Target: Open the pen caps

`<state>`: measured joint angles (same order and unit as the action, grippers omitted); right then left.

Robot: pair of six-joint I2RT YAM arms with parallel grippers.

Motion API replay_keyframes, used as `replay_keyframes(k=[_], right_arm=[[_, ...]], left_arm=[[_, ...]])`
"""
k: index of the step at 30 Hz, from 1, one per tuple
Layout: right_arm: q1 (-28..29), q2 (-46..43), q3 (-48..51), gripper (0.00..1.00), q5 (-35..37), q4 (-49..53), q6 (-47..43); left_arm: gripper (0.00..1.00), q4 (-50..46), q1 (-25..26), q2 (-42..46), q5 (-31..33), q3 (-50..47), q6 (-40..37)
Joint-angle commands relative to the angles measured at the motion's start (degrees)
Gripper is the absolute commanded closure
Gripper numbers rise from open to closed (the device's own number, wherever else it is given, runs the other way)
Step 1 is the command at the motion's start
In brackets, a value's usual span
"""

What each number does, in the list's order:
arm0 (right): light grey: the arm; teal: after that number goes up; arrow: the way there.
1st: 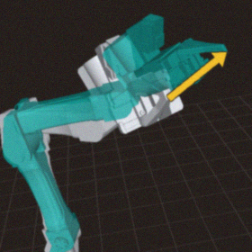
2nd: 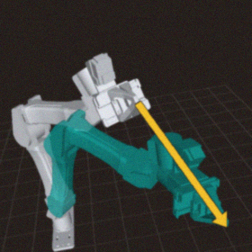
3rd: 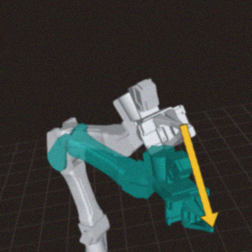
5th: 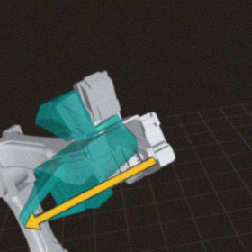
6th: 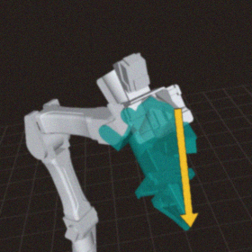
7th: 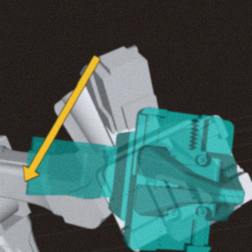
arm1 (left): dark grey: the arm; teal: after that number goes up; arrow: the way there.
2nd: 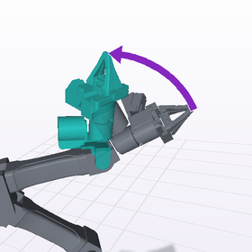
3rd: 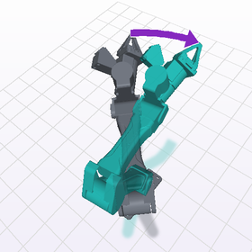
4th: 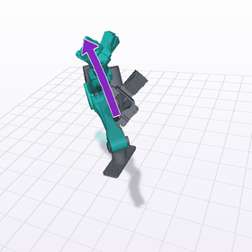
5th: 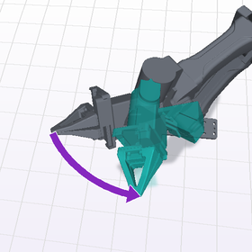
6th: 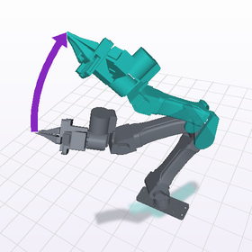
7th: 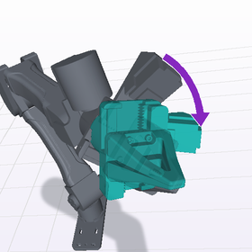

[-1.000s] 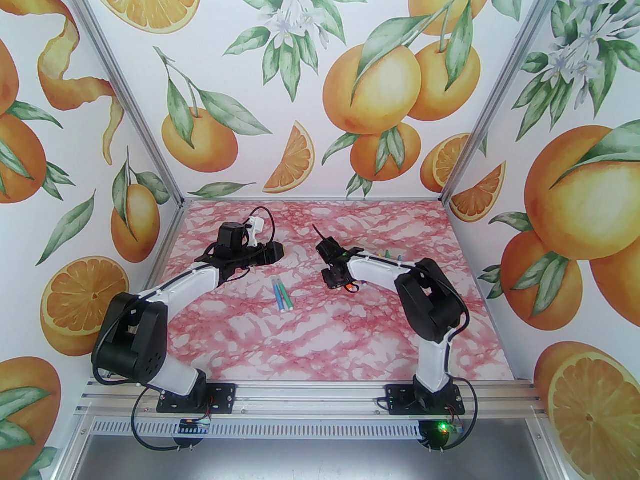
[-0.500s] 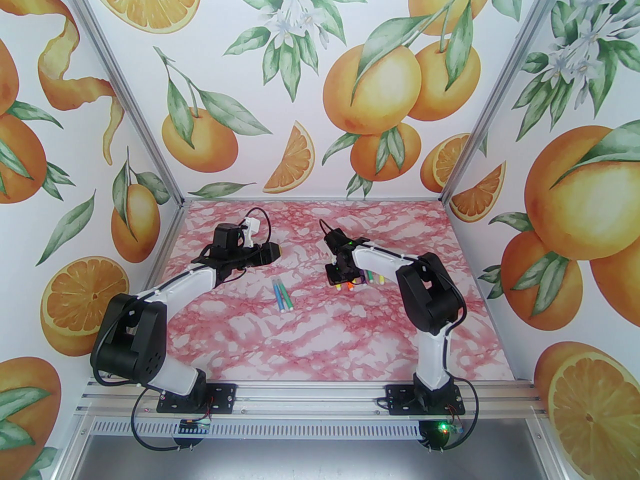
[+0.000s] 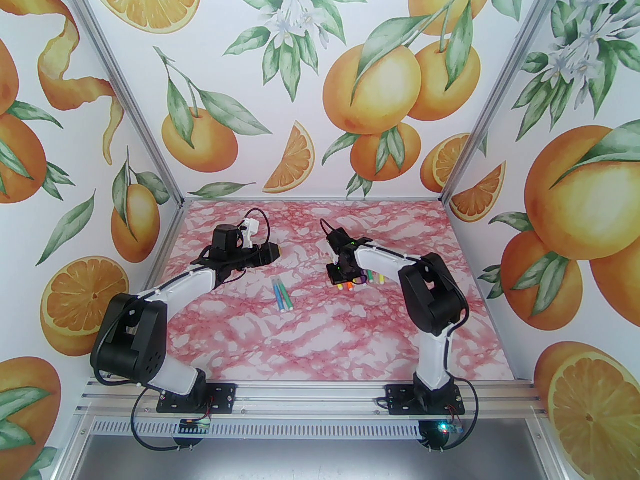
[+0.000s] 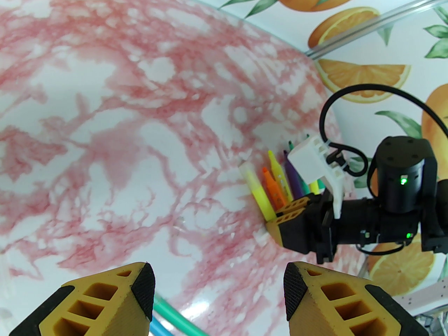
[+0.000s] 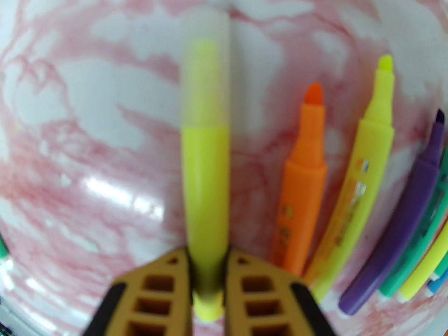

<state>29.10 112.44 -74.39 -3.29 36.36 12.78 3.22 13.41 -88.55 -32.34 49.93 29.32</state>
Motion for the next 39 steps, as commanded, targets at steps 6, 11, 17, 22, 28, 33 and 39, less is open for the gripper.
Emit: replay_keyframes(k=[6, 11, 17, 22, 28, 33, 39], right_arm=[[1.32, -11.69, 9.66, 1.00, -6.39, -12.08, -2.41], [4.04, -16.68, 13.21, 1.00, -7.60, -17.68, -4.86], [6.81, -18.47, 14.49, 1.00, -8.46, -20.75, -6.07], [8.16, -19.78, 15.28, 1.00, -10.18, -22.78, -6.54], [8.97, -20.94, 15.35, 1.00, -10.68, -23.52, -6.94], [9.14, -21.55, 15.31, 1.00, -10.92, -23.77, -7.08], [9.44, -21.48, 14.98, 1.00, -11.39, -23.31, -7.51]], left_arm=[[0.35, 7.22, 1.33, -2.85, -3.92, -0.23, 4.48], [0.35, 7.02, 3.18, -4.02, -5.12, 1.63, 4.78], [0.35, 7.82, 5.47, -5.35, -6.25, 3.12, 5.45], [0.37, 9.58, 6.35, -6.17, -6.88, 3.41, 6.95], [0.40, 9.79, 7.11, -6.75, -7.55, 4.20, 7.33], [0.41, 9.69, 7.60, -6.97, -7.74, 4.65, 7.33], [0.43, 10.66, 7.82, -7.33, -8.59, 5.24, 8.18]])
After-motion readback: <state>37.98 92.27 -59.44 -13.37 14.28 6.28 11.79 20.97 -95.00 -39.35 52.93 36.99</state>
